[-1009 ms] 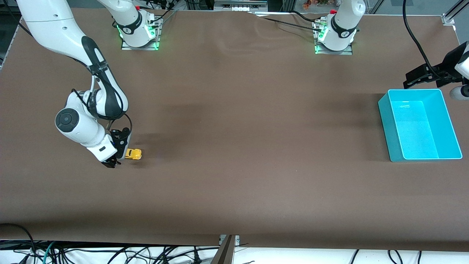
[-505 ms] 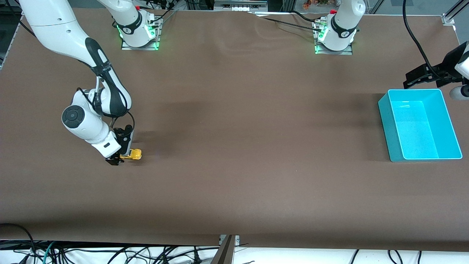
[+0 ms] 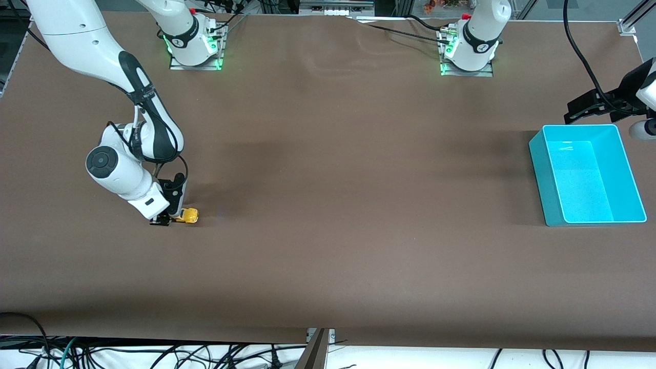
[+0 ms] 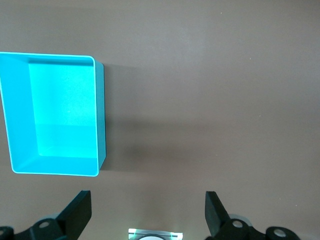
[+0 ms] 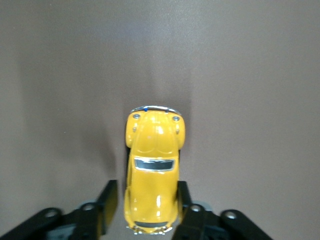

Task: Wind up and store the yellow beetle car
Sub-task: 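Lower the right gripper and grasp the yellow car, then pull the car backward along the table with the right gripper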

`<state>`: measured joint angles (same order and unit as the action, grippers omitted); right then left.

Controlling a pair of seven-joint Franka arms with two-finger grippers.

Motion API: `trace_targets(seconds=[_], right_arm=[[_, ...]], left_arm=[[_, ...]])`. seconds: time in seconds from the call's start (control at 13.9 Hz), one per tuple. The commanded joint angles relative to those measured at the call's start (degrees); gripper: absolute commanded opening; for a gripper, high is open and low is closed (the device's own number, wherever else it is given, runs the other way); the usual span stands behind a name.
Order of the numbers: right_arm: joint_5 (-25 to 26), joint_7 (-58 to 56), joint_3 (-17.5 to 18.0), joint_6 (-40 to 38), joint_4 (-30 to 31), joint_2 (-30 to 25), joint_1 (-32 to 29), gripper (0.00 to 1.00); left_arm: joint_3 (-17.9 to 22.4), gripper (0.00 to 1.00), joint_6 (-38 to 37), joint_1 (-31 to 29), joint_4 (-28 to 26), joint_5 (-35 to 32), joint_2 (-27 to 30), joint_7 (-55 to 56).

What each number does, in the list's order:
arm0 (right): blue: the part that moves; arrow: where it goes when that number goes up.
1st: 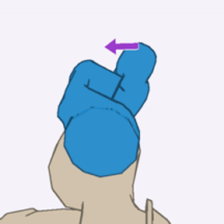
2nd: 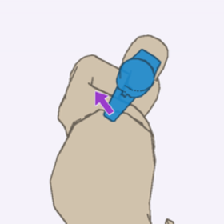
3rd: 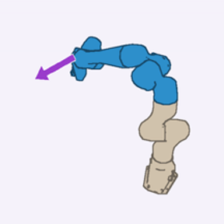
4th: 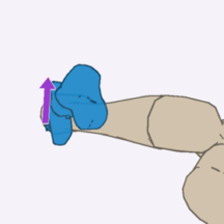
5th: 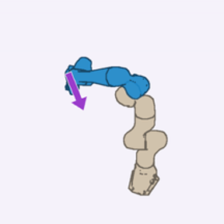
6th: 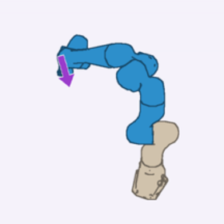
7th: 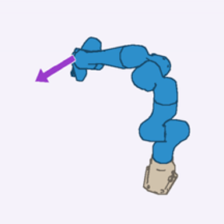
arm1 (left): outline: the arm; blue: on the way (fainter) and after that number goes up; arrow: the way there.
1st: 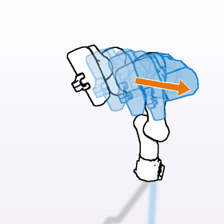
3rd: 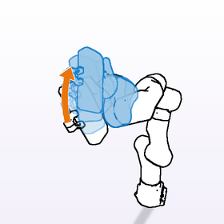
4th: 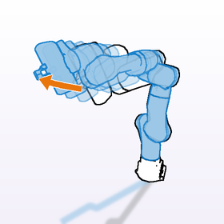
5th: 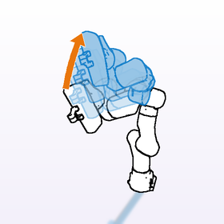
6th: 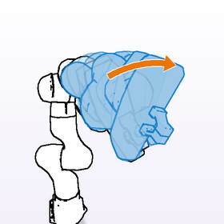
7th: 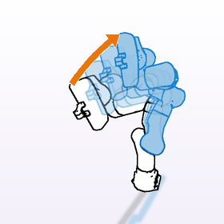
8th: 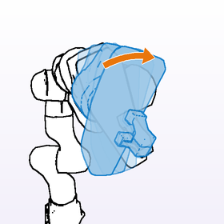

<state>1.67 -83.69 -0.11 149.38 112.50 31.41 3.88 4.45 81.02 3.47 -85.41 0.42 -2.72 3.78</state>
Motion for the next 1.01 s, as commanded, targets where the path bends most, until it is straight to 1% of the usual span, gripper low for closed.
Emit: trace_targets(seconds=[0.0,0.58,0.94], right_arm=[[0.4,-0.3,0.3,0.5,2.2,-2.1,-0.2,0.32],[0.5,-0.9,0.3,0.5,2.1,-1.6,-0.6,0.32],[0.4,-4.0,0.3,0.7,2.1,-1.1,-2.4,0.32]], left_arm=[[-0.1,1.00,-1.3,0.3,1.7,-1.6,-0.6,-0.2],[-0.1,1.00,-1.3,0.2,1.7,-1.6,-0.6,-0.3],[0.0,1.00,-1.3,0.2,1.7,-1.6,-0.6,-0.3]])
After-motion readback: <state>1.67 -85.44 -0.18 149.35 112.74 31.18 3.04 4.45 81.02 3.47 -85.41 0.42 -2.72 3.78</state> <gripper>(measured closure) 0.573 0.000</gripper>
